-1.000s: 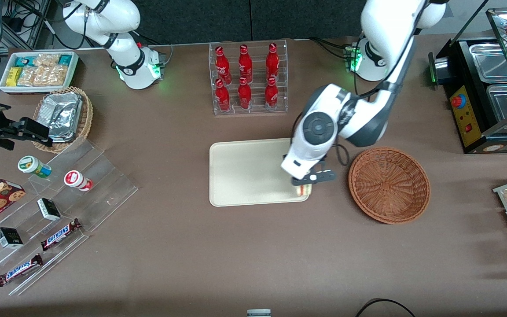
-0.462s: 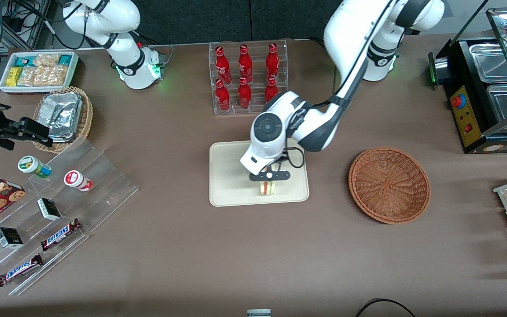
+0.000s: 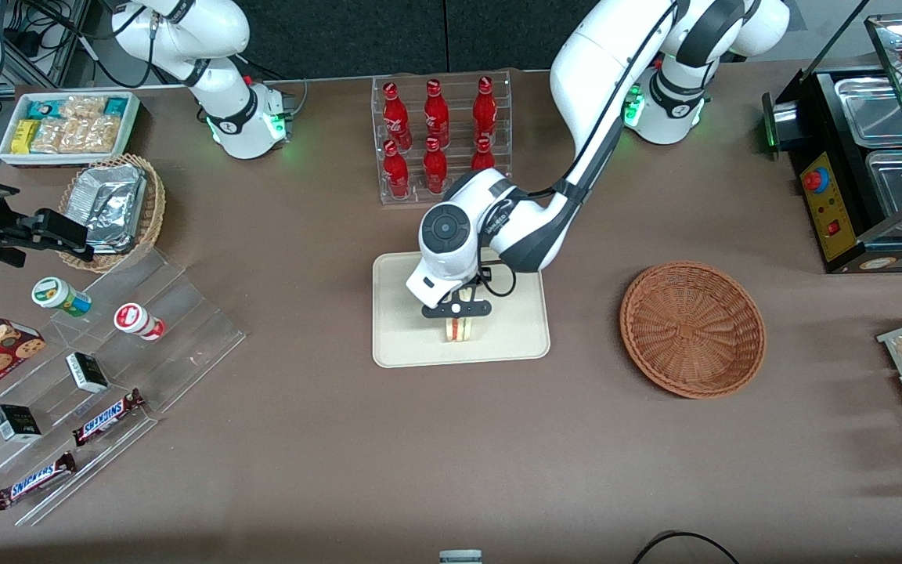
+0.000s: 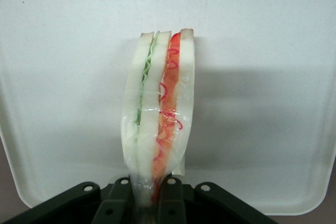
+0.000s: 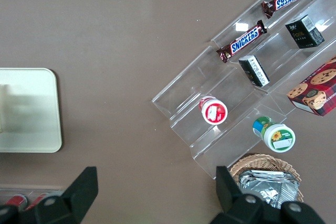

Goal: Place sandwich from basket to tray
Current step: 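Lower the sandwich onto the tray and open the left gripper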

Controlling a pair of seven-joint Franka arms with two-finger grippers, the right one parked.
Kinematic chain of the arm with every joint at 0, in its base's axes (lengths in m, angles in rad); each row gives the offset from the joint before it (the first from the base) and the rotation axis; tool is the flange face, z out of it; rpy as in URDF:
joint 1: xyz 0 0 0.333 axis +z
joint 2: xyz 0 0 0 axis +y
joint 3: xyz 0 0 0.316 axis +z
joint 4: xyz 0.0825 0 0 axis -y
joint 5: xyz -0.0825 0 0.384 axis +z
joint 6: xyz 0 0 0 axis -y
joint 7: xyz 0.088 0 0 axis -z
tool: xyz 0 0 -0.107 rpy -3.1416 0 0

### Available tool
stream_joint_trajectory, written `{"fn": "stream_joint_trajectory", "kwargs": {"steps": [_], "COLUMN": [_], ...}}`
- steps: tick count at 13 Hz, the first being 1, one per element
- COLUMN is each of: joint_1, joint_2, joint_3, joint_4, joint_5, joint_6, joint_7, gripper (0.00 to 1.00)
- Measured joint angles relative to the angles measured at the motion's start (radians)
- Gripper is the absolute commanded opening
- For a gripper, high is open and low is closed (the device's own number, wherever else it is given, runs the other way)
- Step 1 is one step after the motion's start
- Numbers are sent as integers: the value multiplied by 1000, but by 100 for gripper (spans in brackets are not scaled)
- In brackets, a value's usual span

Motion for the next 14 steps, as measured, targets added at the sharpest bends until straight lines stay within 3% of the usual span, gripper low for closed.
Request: {"fn": "stream_joint_trajectory", "kwargs": {"steps": [7, 8, 9, 14], "joint_1": [-2, -5, -8, -11], "joint_2": [16, 21, 26, 28], "joint_3": [2, 2, 2, 2], "joint_4": [0, 0, -1, 0], "joint_5": [0, 0, 0, 0], "joint_6": [-14, -14, -14, -14], "joint_7": [0, 0, 0, 0], "gripper": [0, 25, 99, 100]}}
